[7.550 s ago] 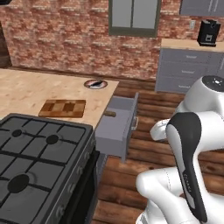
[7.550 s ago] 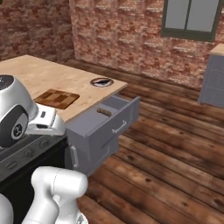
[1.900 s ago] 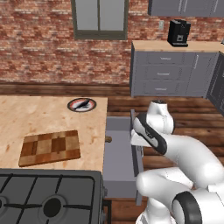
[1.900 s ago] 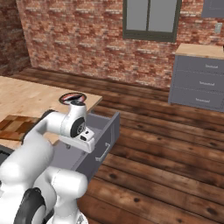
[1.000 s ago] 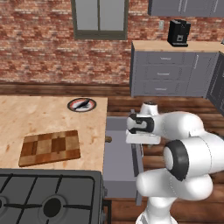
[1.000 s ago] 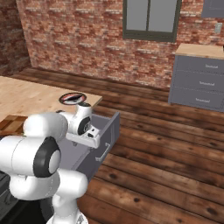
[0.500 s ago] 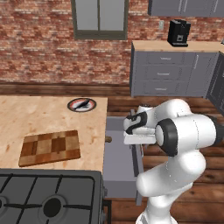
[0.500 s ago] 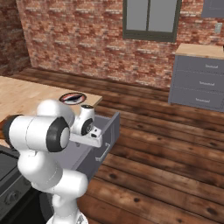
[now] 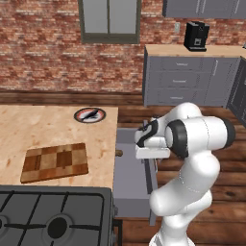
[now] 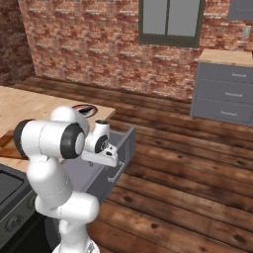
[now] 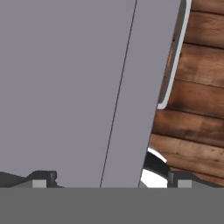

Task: Pick up the knife from the drawer and place it on the cutting board. Then place the meat from the plate to the cutting board.

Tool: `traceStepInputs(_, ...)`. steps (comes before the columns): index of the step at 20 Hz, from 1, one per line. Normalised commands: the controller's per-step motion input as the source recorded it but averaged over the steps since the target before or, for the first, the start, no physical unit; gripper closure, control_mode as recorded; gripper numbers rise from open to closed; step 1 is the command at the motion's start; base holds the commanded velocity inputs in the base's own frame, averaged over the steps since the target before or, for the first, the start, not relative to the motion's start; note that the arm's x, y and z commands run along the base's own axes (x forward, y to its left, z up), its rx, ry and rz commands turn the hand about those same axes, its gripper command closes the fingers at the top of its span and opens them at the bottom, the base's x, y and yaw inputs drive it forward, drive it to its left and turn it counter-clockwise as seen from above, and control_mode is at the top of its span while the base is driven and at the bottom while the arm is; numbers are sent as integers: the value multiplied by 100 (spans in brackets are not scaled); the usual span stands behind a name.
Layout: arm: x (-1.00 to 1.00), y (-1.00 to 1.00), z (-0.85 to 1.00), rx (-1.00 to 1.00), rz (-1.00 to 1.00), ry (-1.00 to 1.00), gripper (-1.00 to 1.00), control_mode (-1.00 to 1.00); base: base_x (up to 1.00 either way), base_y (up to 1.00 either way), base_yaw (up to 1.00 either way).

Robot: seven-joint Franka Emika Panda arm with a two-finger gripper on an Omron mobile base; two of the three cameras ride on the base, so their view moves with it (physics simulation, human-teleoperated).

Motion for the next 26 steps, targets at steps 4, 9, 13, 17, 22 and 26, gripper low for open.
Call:
traceStepInputs(4,5,-9,-24,0,0,0,-100,-100,0,0,0)
traceStepInputs(9,13,-1,-24,0,0,0,-100,-100,0,0,0)
traceStepInputs(13,19,0,-25,0,0,0,-100,-100,0,0,0)
traceStepInputs(17,18,-5,-26,0,0,0,-100,-100,0,0,0)
traceStepInputs(22,0,-63,-20,3,0,0,-100,-100,0,0,0)
traceStepInputs(26,-27,-100,-13,12,0,0,-100,-100,0,0,0)
